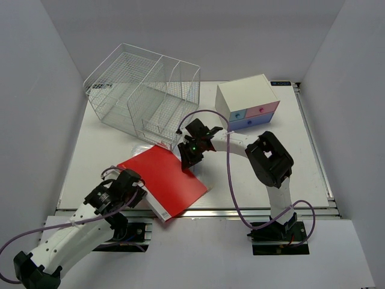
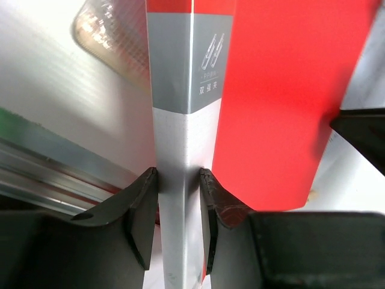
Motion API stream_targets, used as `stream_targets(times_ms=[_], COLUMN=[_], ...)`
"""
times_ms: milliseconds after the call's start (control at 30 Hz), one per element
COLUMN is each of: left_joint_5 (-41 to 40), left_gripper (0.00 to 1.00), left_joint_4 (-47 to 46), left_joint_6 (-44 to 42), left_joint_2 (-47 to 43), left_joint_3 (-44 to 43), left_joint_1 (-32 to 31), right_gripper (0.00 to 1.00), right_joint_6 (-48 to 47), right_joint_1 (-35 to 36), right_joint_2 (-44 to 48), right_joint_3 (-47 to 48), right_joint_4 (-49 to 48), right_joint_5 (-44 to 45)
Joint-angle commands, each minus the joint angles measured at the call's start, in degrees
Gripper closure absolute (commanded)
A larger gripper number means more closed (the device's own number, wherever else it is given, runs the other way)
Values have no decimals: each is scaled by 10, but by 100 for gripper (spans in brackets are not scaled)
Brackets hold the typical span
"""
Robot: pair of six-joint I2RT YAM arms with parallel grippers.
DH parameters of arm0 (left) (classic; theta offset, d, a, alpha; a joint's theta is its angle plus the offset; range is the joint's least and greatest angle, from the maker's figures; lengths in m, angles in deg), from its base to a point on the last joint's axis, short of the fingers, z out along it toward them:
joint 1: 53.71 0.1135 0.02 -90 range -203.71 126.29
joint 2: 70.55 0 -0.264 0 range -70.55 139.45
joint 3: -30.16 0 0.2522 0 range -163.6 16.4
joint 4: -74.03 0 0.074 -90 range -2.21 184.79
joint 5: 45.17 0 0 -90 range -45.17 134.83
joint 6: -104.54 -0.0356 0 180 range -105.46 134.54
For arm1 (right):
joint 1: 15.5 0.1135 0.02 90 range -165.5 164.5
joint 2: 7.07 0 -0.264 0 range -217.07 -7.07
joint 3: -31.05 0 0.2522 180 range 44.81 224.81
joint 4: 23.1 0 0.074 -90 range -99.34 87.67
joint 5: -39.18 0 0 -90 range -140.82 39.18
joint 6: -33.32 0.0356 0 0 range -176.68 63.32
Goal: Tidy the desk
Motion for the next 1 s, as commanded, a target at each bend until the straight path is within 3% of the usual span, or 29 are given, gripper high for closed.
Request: stream_targets(times_ms=[0, 233, 400, 633, 967], left_joint_5=[-1, 52, 89, 124, 111], left_gripper=[100, 100, 100, 82, 63], left_joint_4=[-161, -336, -414, -412, -190], left_joint_6=[-26, -186, -222, -230, -316], left_joint_2=[-15, 2, 16, 73, 236], left_joint_3=[-27, -59, -65, -61, -187], left_joint_1=[-2, -2, -2, -2, -2], right_gripper=[64, 65, 66, 66, 67], right_joint_6=[2, -6, -9, 0, 10], right_joint_1=[24, 23, 23, 23, 18], right_joint_2=[-27, -3, -23, -28, -23], right_joint_3=[-9, 7, 12, 19, 14], right_joint_4=[110, 127, 125, 110, 97], right_joint_5=[-74, -105, -132, -139, -127])
